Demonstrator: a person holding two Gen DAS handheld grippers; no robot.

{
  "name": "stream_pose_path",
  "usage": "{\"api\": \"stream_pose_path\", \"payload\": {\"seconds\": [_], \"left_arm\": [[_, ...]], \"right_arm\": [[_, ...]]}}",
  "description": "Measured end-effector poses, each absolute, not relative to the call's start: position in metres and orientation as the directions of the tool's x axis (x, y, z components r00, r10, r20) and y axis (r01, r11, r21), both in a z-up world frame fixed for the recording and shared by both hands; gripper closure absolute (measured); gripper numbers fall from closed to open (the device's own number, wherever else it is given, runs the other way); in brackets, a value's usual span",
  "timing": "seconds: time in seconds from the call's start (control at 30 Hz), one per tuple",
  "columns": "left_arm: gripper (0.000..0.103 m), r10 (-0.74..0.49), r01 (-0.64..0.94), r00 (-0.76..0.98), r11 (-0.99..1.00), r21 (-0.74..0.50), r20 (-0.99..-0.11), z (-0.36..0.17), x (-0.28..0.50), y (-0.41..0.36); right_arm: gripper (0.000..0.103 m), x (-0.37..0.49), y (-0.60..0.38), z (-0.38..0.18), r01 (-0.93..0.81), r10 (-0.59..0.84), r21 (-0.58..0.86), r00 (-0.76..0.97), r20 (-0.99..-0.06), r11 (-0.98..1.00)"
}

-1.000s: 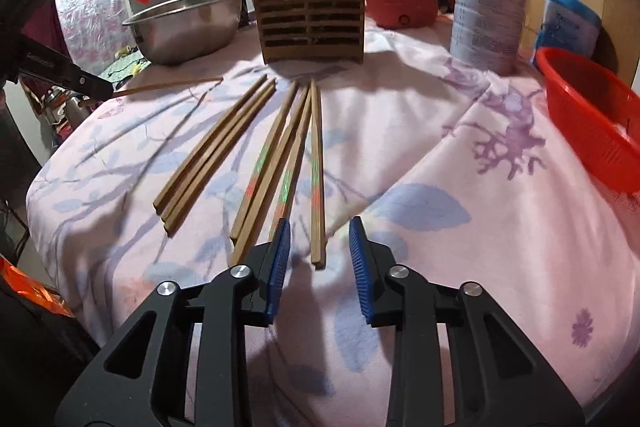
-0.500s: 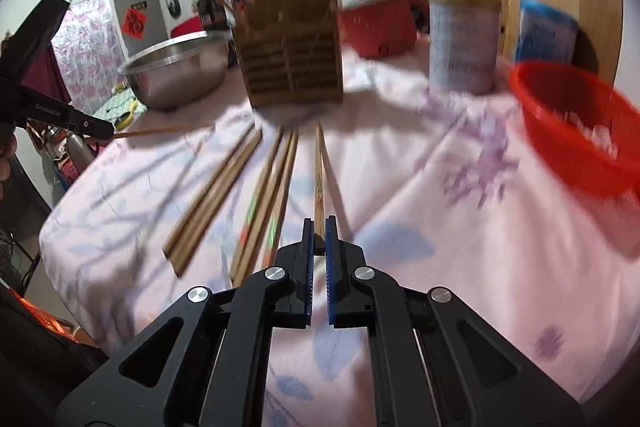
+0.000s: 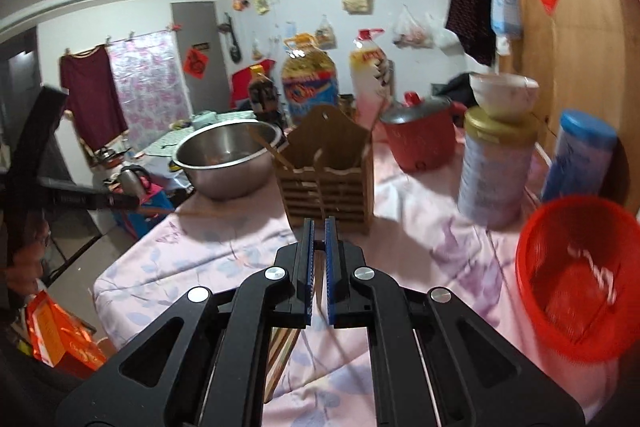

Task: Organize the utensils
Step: 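Lift both held chopsticks and carry them toward the wooden holder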

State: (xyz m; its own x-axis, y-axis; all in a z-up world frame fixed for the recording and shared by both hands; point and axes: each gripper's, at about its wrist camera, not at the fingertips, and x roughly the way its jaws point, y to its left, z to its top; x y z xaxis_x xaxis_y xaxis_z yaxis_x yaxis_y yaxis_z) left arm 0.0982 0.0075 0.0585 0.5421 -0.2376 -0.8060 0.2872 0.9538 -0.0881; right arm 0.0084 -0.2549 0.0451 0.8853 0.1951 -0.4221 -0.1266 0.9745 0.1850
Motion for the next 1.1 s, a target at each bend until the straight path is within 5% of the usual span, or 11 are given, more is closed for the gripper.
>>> {"api": "stream_pose_path", "payload": {"seconds": [0.5, 1.1], "left_arm": [[0.097, -0.225, 0.343, 0.258, 0.930, -0.128, -0.940, 0.038, 0.121, 0.006], [0.097, -0.349, 0.466, 0.323, 0.868, -0.173, -0.880, 0.071, 0.191, -0.019]], "right_arm": [[0.097, 0.016, -0.245, 0.054, -0.065, 0.137, 0.175, 0.888, -0.439, 0.982], [0.097, 0.039, -0.225, 0.066, 0.047, 0.022, 0.137, 0.888, -0.459, 0.990]]}}
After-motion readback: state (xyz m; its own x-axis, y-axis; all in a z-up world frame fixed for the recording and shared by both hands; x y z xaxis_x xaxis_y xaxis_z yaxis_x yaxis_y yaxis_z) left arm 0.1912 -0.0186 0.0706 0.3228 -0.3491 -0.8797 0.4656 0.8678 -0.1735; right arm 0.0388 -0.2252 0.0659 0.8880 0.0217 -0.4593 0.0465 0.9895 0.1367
